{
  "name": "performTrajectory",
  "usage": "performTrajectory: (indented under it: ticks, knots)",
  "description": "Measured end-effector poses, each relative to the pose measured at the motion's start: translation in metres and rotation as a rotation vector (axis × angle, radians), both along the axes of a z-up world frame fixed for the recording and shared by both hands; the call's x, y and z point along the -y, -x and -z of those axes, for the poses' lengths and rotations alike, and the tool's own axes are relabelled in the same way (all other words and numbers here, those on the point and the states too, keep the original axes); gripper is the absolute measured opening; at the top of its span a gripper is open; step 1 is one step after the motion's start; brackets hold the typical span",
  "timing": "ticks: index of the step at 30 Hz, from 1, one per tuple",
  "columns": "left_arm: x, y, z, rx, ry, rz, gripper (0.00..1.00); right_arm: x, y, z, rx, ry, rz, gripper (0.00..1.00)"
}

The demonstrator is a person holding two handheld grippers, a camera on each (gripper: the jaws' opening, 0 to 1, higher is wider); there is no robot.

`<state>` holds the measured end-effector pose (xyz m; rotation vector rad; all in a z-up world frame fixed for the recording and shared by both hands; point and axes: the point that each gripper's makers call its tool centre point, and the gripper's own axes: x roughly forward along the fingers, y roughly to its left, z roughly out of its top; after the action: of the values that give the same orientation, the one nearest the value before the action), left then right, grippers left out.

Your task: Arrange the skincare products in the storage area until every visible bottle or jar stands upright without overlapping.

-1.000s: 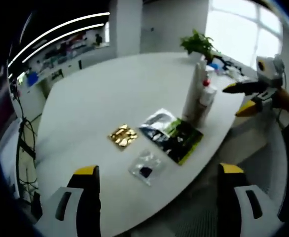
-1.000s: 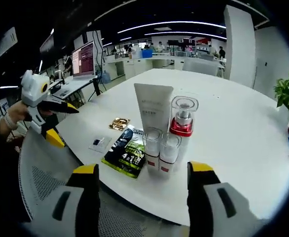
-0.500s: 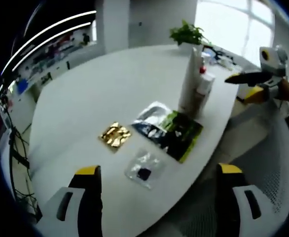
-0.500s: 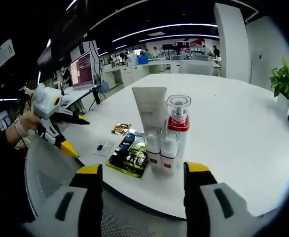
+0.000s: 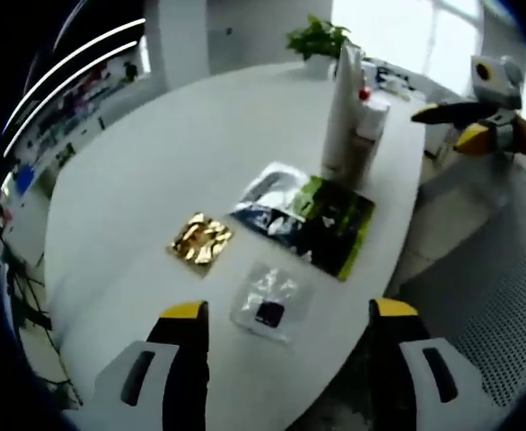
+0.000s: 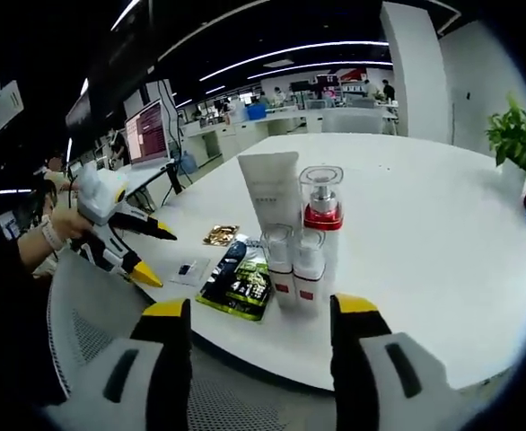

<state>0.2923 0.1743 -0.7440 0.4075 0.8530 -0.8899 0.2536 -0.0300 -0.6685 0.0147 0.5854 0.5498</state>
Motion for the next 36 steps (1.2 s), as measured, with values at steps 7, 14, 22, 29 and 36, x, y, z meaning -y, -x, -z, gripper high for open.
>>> performTrajectory:
  ticks: [7,14,22,29,36]
  knots:
    - [0.005,-0.008,0.003,0.004,-0.014,0.051,0.57,0.0,0.0,0.003,-0.009,-0.004,0.008,0.61]
    - [0.009,-0.014,0.014,0.001,-0.056,0.107,0.53,0.0,0.0,0.005,-0.02,-0.017,0.001,0.62]
    - [0.008,-0.014,0.026,-0.041,-0.079,0.155,0.49,0.0,0.0,0.005,-0.025,-0.024,0.003,0.63]
    - [0.006,-0.014,0.037,-0.066,-0.111,0.183,0.49,-0.001,0.0,0.007,-0.032,-0.013,-0.006,0.65]
    - [0.004,-0.016,0.041,-0.069,-0.136,0.208,0.49,-0.001,0.001,0.007,-0.034,-0.014,-0.004,0.65]
